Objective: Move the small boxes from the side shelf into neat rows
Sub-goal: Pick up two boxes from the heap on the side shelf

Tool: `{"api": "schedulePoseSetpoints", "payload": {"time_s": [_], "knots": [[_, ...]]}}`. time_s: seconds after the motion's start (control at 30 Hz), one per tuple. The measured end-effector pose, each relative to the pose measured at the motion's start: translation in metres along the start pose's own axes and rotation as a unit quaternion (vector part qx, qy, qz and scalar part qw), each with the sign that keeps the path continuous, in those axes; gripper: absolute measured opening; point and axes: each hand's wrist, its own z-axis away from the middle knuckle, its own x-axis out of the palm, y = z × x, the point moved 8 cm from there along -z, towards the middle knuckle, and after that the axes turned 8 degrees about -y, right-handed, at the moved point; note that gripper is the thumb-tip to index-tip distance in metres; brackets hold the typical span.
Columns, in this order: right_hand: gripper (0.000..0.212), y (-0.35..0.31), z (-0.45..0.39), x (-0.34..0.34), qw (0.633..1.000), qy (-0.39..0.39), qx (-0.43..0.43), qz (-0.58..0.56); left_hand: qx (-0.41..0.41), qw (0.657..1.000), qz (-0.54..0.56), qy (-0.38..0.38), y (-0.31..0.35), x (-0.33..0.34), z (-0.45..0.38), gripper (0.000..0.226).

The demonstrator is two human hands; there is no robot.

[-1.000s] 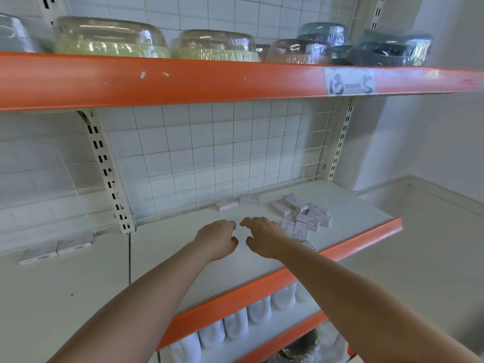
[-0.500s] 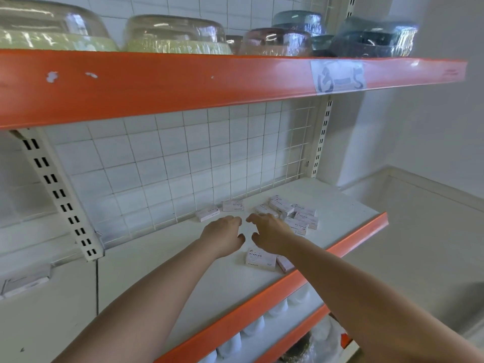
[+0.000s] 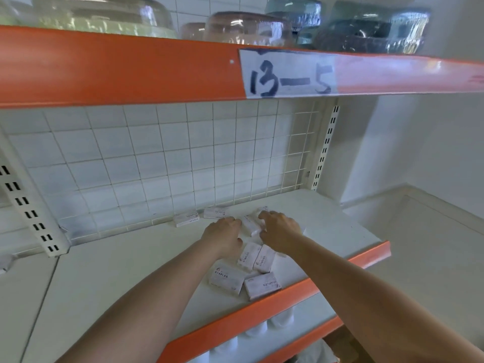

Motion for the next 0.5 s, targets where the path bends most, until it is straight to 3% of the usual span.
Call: {"api": "schedulePoseSetpoints", "payload": {"time_s": [0.5], "knots": [[0.05,0.049,-0.046,0.011,0.997,-0.041,-0.057,0.033,-0.064,0.997,-0.026,-0.029,0.012,0.016,-0.056,0.043]]}}
